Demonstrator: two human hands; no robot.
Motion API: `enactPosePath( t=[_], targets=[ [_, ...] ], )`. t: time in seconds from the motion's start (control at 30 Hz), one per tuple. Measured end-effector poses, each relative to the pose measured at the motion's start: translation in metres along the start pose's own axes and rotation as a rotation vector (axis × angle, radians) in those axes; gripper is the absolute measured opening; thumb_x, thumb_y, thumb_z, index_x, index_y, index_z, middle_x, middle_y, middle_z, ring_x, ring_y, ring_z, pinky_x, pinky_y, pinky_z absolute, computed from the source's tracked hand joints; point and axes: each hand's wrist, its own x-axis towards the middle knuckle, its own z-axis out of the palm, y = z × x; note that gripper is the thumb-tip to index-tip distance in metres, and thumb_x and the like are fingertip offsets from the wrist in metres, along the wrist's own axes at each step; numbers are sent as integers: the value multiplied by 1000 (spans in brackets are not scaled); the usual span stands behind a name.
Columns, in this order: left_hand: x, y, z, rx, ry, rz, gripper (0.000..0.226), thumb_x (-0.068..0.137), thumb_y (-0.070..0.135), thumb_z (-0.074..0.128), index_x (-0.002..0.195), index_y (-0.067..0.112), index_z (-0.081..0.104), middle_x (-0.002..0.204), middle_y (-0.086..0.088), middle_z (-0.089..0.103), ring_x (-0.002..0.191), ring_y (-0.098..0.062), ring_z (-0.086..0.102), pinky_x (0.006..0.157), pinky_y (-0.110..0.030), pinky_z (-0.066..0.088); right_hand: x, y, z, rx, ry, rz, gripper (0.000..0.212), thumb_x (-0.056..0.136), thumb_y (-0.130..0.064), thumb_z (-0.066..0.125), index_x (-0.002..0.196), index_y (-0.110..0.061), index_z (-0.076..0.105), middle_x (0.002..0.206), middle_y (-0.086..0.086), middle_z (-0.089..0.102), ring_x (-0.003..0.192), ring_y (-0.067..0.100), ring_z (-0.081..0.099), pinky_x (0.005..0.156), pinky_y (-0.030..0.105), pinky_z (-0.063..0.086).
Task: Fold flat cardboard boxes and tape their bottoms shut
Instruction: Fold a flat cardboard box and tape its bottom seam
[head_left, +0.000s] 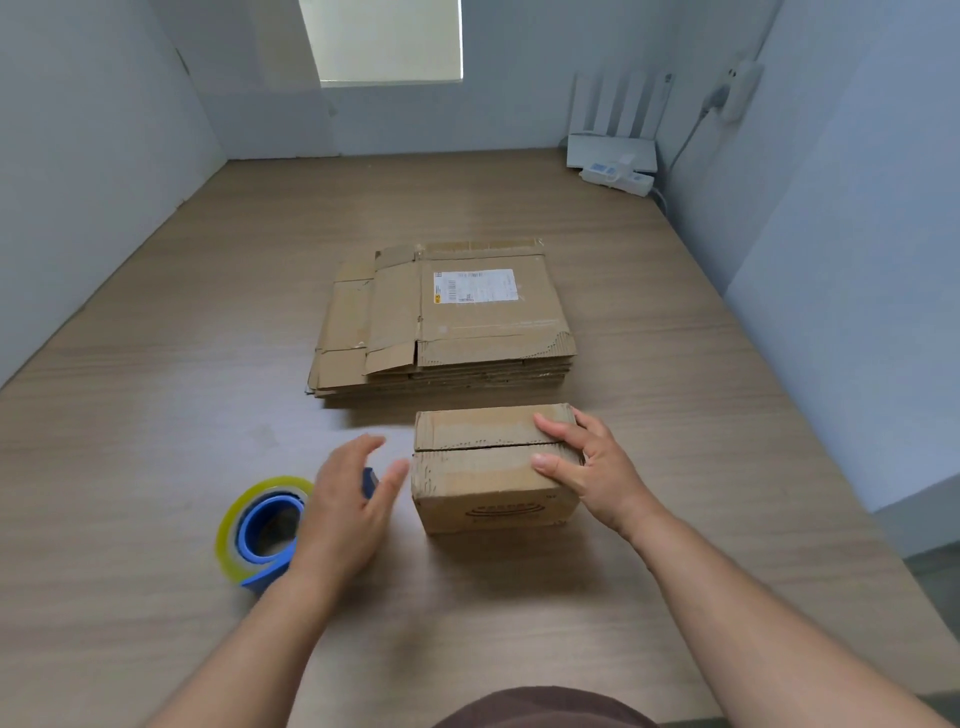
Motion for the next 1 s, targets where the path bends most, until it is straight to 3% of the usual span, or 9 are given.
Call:
enactPosePath(
  t=[0.07, 0.17, 0.33, 0.47, 0.6, 0.7, 0.8, 0.93, 1.0],
  targets=[
    [-6, -20, -10, 210, 131, -122, 53, 85, 48, 61, 120, 8, 56, 120, -11, 57, 113, -27, 51, 94, -39, 42, 0, 1, 1, -3, 2, -11, 49, 82, -24, 74, 125, -37, 57, 148, 4, 30, 139, 16, 29, 117, 28, 18],
    [-11, -36, -13, 468, -3, -307, 61, 80, 54, 66, 112, 3, 55, 111, -14, 56, 103, -31, 53, 86, -41, 44, 1, 0, 1, -5, 5, -24, 49, 81, -25, 74, 120, -46, 53, 148, 4, 31, 139, 15, 29, 117, 28, 18],
    [-7, -39, -12, 534, -60, -478, 69, 70, 60, 71, 107, 6, 48, 96, -8, 58, 80, -25, 54, 57, -32, 40, 2, -1, 0, 8, 7, -19, 50, 81, -23, 75, 119, -45, 53, 147, 5, 32, 137, 17, 32, 118, 33, 21],
    [5, -45, -20, 514, -166, -540, 60, 71, 55, 74, 97, 9, 45, 81, -2, 55, 70, -22, 53, 54, -29, 36, 2, -3, 1, 14, 4, -24, 50, 80, -22, 75, 119, -45, 53, 147, 6, 32, 138, 16, 32, 118, 33, 21],
    [21, -40, -43, 404, -256, -499, 41, 75, 48, 73, 90, 15, 55, 78, -3, 59, 71, -20, 57, 54, -30, 36, 2, -2, -1, 8, -4, -18, 50, 81, -23, 75, 121, -44, 52, 147, 6, 32, 138, 16, 31, 118, 32, 19],
    [33, -16, -67, 147, -168, -450, 29, 78, 44, 74, 81, 23, 54, 77, -2, 60, 70, -21, 57, 56, -30, 41, 1, -1, -1, -5, -19, -11, 50, 81, -24, 74, 124, -42, 53, 148, 6, 30, 140, 15, 27, 115, 23, 15],
    [42, 27, -83, 44, -113, -254, 32, 74, 45, 77, 92, 29, 56, 84, 5, 61, 76, -14, 57, 53, -27, 41, 1, -1, -1, -9, -24, -2, 50, 82, -25, 74, 127, -36, 56, 148, 4, 29, 140, 14, 25, 113, 20, 15],
    [38, 80, -72, 74, -372, -34, 44, 71, 44, 79, 105, 30, 54, 93, 9, 62, 82, -8, 60, 59, -21, 47, 1, 0, -2, 8, -6, 8, 49, 81, -25, 74, 127, -35, 57, 148, 3, 30, 139, 15, 28, 114, 23, 17],
    [32, 88, -56, 169, -527, 14, 46, 71, 45, 79, 106, 30, 54, 96, 9, 62, 86, -8, 60, 70, -27, 54, 0, -1, -2, 0, -8, 18, 50, 81, -28, 74, 126, -38, 57, 148, 2, 29, 139, 15, 28, 114, 24, 18]
  ],
)
